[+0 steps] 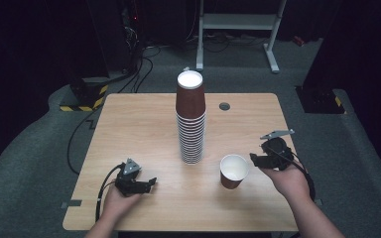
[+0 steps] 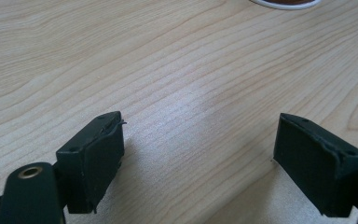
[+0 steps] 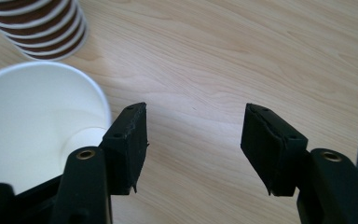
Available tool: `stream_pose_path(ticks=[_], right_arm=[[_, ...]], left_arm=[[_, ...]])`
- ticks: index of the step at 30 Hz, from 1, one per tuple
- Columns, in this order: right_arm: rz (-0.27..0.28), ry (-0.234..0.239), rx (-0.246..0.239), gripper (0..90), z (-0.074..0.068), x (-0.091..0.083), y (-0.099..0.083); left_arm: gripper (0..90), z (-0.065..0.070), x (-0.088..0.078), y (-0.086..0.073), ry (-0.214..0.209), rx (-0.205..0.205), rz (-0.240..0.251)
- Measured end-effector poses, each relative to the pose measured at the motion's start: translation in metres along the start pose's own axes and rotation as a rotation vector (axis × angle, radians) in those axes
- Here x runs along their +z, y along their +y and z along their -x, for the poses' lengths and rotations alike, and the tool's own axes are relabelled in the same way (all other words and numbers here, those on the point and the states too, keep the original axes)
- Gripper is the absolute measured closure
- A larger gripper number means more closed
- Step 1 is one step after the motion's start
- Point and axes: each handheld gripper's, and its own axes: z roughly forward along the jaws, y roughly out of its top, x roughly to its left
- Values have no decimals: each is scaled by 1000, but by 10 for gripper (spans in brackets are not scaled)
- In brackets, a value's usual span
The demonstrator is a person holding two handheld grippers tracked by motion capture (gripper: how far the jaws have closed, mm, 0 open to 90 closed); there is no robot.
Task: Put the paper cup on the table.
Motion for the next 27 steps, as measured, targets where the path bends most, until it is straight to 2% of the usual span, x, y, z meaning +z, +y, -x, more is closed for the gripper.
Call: stream_pose_path(ticks=[3,8,10,12,13,14,16,17,19,20,24,27], right_arm=[[8,-25,27,388,10,5,-10],[37,-67,31,347,18,13,-25],[50,-85,35,318,20,22,-37],[57,-83,46,304,21,36,-54],[57,-83,46,304,21,36,-54],[48,-79,59,300,21,48,-66],[34,-74,66,293,21,61,-78],[34,-74,66,293,21,61,-78],[20,-71,62,290,19,72,-88],[35,-62,64,273,19,77,-94],[155,-39,123,231,20,84,-107],[154,-35,129,222,21,83,-108]], left_arm=[[173,3,0,0,19,26,-6],[169,4,1,0,21,25,-9],[154,4,1,0,27,21,-12],[143,4,1,1,29,19,-14],[143,4,1,1,30,19,-15],[130,4,1,1,32,17,-16],[115,4,2,1,42,10,-19],[115,4,2,1,45,7,-20],[111,4,2,1,47,5,-20],[110,4,2,1,46,4,-21],[108,4,2,1,45,0,-22],[108,4,2,1,46,-1,-22]])
